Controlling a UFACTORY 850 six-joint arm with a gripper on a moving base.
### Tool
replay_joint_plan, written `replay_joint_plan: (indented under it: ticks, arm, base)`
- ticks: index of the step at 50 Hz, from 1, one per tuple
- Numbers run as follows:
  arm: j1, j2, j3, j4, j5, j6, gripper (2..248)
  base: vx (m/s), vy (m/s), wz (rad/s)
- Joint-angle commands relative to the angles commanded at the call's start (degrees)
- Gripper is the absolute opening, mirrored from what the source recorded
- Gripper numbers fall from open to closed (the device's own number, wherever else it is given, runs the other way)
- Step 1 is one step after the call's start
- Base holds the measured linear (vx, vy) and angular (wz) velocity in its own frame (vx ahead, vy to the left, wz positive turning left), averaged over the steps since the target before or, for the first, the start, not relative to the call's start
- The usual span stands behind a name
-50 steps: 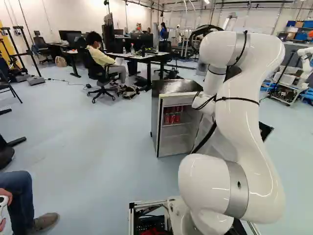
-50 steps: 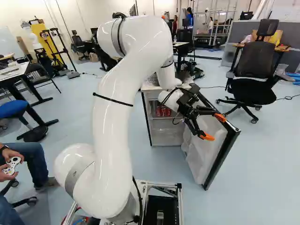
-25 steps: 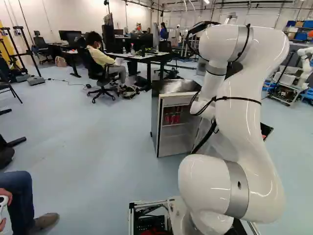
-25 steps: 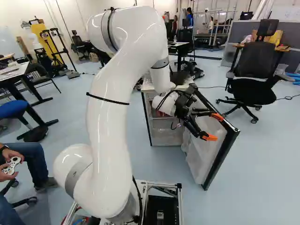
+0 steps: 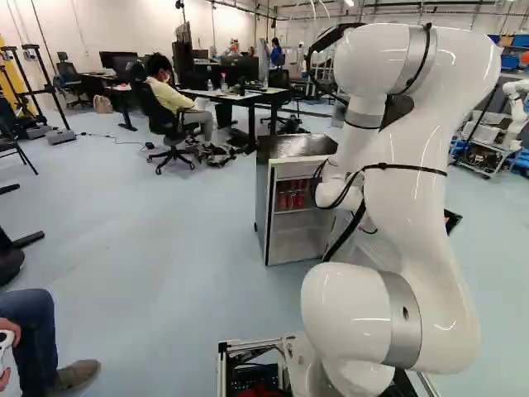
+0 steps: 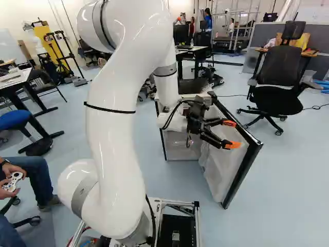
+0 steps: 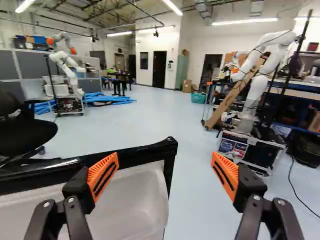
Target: Grab a drink from the fridge
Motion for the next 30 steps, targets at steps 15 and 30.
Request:
replay_joint_plan:
  ticks: [15, 30]
  arm:
    - [2.1, 3.6, 6.4, -8.9, 0.5, 0.0, 247]
    - [4.3, 7.4, 12.6, -18.0, 0.8, 0.0, 247]
  base:
    - [0.000, 0.000, 0.000]
    - [0.000, 0.000, 0.000]
